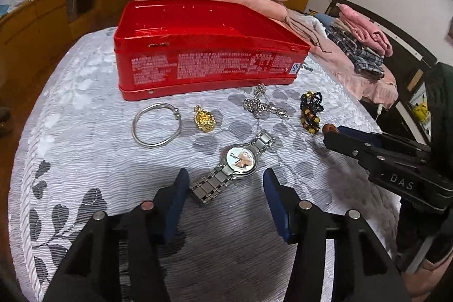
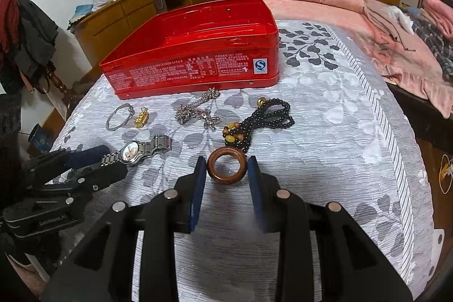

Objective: Organize jewelry
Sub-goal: 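Grasp wooden ring with right gripper while left gripper grasps silver wristwatch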

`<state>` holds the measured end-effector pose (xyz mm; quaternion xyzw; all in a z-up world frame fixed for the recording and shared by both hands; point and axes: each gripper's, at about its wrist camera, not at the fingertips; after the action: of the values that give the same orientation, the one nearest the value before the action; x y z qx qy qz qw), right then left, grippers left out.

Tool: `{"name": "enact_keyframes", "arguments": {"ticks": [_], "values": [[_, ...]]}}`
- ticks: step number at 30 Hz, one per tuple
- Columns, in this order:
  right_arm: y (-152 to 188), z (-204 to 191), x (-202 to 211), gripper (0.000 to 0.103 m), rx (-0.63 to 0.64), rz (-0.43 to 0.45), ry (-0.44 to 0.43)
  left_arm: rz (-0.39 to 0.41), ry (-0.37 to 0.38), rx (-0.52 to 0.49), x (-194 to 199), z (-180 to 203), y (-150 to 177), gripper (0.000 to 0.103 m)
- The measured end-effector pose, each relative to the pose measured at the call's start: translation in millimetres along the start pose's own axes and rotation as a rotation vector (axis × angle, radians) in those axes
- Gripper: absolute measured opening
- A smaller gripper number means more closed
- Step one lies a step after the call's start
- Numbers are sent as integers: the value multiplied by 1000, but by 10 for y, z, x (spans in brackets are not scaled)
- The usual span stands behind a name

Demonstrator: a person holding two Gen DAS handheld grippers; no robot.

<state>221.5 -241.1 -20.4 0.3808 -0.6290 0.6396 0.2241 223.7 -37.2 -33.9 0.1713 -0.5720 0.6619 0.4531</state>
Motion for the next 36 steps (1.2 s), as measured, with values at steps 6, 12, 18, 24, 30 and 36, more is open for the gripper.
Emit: {"name": "enact_keyframes", "arguments": {"ticks": [6,12,18,24,30,36], "values": [[-5,11,0,29,-7,0,2,-10,1,-11,77,34,126,21],[-5,36,20,29,-14,3,4,-29,38,-58,87,206,125,33],[13,103,69,29,-21,11,17,-23,13,-51,-43,256,-58,44],[27,175,87,29,-32,13,23,-41,2,-55,-206,336,-106,43],[30,214,60,29,-41,9,19,-35,-29,-56,-247,353,-117,32],[17,180,44,29,-31,7,9,-20,-47,-47,-207,345,-94,32]]}}
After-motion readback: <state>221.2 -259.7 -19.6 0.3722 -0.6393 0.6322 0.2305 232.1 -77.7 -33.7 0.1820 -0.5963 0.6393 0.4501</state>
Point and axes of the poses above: each gripper's, at about its wrist camera, not at the fingertips, and x roughly against the way its jaws point, z to its right, y to its underside, and after that the axes turned 6 degrees about x, right-handed
